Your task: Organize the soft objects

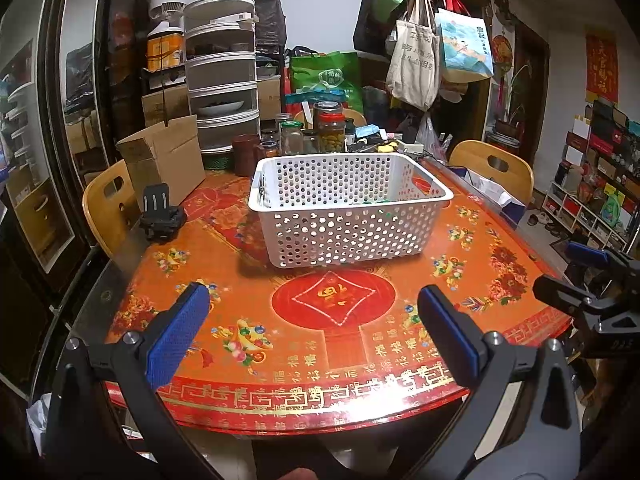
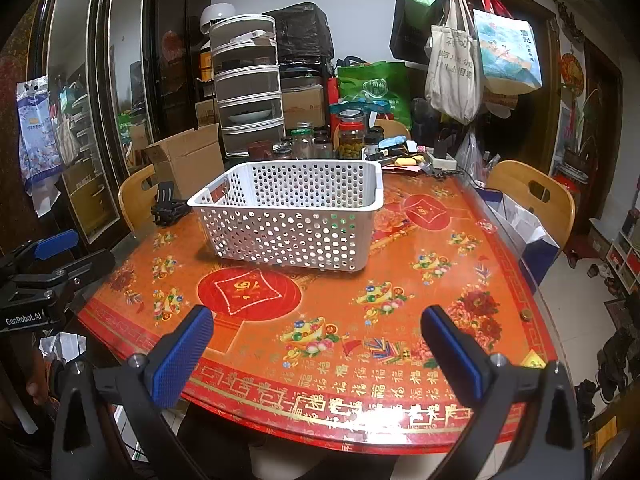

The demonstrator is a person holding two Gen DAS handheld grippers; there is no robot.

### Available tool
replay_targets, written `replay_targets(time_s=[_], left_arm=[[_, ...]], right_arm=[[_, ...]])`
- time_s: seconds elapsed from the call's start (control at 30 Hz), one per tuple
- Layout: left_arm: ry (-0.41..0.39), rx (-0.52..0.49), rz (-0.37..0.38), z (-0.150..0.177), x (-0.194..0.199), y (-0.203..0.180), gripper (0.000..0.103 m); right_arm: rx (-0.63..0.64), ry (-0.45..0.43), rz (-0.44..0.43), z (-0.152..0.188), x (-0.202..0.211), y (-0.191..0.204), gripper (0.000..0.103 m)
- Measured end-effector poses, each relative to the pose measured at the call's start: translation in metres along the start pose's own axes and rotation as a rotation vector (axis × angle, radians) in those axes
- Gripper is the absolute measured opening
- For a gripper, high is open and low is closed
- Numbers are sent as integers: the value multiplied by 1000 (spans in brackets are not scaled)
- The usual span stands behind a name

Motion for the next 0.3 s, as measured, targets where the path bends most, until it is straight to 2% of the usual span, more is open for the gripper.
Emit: replay_targets(time_s=[0.3], left_arm=[[-6,1,7,0,-1,0,103]], right_arm=[[0,2,-1,0,-1,0,103]])
Point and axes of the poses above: each gripper's, at about its wrist camera, not at the fingertips, and x roughly against the way its jaws point, y to its left, z to its underside, the point moved 5 cm from there along -x, roughly the way its jaws point, and after that the axes turned 1 degree about -x, right-handed, at the moved point
